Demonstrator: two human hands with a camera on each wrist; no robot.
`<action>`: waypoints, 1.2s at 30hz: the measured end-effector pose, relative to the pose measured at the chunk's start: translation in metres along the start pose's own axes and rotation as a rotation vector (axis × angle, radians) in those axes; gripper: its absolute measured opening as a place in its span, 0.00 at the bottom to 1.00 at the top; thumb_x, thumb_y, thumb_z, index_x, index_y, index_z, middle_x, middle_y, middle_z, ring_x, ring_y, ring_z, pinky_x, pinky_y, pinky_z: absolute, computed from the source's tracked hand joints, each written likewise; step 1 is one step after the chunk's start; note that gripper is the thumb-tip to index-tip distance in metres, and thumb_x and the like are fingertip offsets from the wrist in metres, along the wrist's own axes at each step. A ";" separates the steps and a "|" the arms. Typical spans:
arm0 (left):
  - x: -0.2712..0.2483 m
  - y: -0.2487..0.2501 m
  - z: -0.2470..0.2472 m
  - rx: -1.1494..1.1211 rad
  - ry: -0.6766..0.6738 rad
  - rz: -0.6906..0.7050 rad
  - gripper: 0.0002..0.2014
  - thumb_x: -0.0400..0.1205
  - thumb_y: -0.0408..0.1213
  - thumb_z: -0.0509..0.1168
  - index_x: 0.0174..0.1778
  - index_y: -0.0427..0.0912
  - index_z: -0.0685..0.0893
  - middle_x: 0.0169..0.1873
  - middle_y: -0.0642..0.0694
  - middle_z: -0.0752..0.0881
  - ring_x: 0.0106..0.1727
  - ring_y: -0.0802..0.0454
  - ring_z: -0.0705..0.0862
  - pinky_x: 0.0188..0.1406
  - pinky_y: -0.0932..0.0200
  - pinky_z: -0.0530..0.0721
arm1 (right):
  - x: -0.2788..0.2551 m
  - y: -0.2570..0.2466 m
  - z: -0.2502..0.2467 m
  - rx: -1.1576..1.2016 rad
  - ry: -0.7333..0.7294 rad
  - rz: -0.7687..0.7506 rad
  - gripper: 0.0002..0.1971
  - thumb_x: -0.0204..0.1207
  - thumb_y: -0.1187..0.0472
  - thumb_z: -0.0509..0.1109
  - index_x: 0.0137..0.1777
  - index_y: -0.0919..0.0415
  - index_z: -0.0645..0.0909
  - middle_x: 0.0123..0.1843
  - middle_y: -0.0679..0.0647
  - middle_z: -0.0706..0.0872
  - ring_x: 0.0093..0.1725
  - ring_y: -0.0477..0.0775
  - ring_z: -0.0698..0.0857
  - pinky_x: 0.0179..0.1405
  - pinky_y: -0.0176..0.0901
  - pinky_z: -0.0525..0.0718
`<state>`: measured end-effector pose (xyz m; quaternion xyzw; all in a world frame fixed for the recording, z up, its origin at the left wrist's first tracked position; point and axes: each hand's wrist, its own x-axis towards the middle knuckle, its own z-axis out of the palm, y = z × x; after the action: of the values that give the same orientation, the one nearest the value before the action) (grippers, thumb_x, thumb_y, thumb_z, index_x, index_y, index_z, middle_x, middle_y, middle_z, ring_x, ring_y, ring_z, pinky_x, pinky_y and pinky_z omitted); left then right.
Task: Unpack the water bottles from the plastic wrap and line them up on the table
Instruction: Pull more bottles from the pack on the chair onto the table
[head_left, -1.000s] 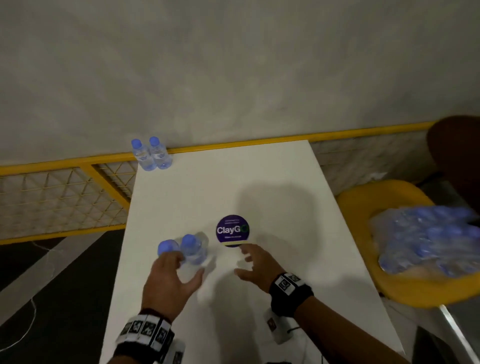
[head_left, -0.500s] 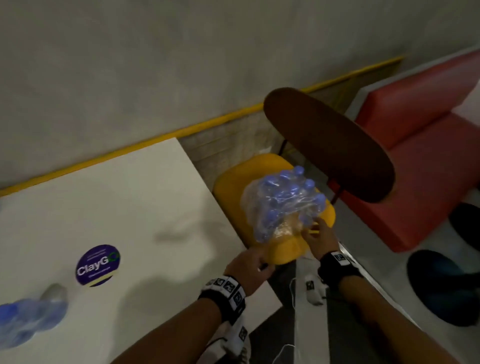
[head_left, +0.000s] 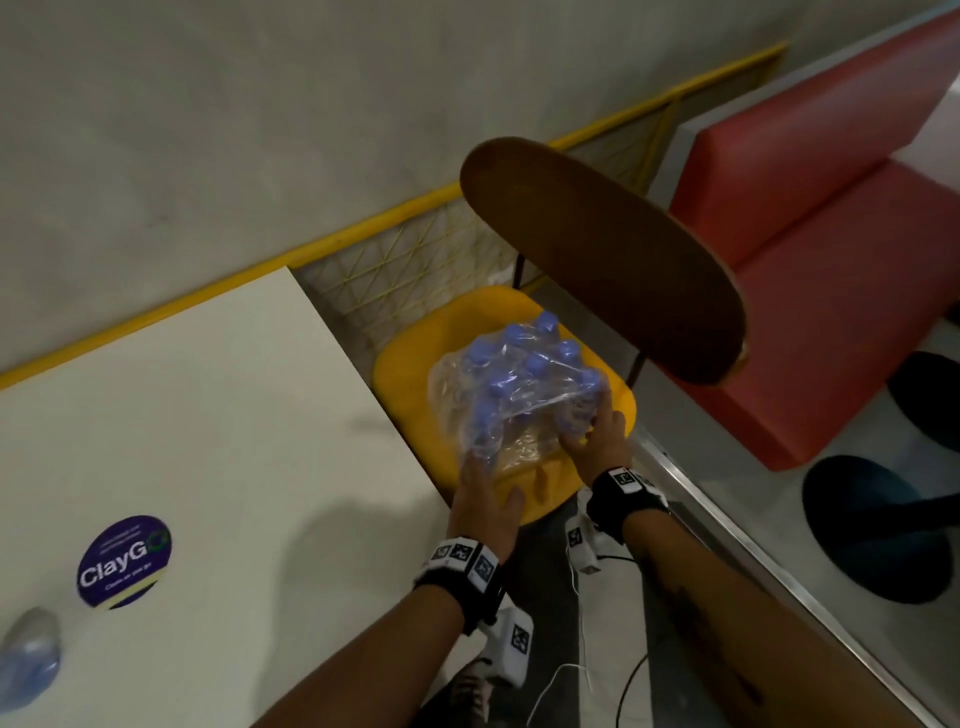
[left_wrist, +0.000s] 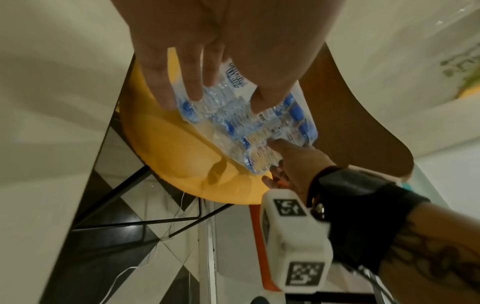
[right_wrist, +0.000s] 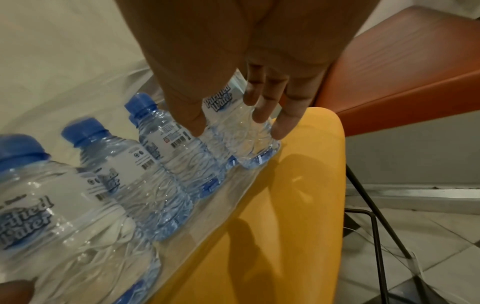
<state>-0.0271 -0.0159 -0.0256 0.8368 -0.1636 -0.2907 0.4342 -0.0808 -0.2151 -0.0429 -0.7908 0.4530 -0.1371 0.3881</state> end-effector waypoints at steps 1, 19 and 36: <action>0.004 0.002 0.002 0.020 0.006 -0.043 0.41 0.81 0.46 0.70 0.87 0.57 0.54 0.79 0.41 0.72 0.72 0.36 0.79 0.68 0.39 0.83 | 0.003 0.000 0.002 0.017 0.003 -0.010 0.47 0.72 0.49 0.78 0.84 0.40 0.50 0.57 0.49 0.71 0.49 0.47 0.77 0.44 0.41 0.79; 0.079 0.014 0.019 0.086 0.254 -0.400 0.38 0.61 0.75 0.71 0.62 0.59 0.74 0.64 0.44 0.74 0.58 0.38 0.79 0.58 0.45 0.86 | 0.038 0.009 -0.013 -0.265 -0.106 0.049 0.32 0.63 0.36 0.76 0.62 0.56 0.80 0.62 0.51 0.69 0.48 0.56 0.80 0.47 0.52 0.84; -0.003 -0.019 -0.078 0.196 -0.135 0.115 0.15 0.67 0.48 0.81 0.41 0.49 0.83 0.44 0.46 0.90 0.46 0.45 0.88 0.48 0.44 0.89 | 0.028 -0.007 0.024 -0.048 0.049 0.132 0.36 0.59 0.41 0.85 0.63 0.59 0.79 0.69 0.58 0.66 0.60 0.66 0.78 0.58 0.51 0.82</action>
<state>0.0200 0.0456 -0.0052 0.8429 -0.2678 -0.3034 0.3546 -0.0478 -0.2243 -0.0574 -0.7645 0.5168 -0.1195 0.3663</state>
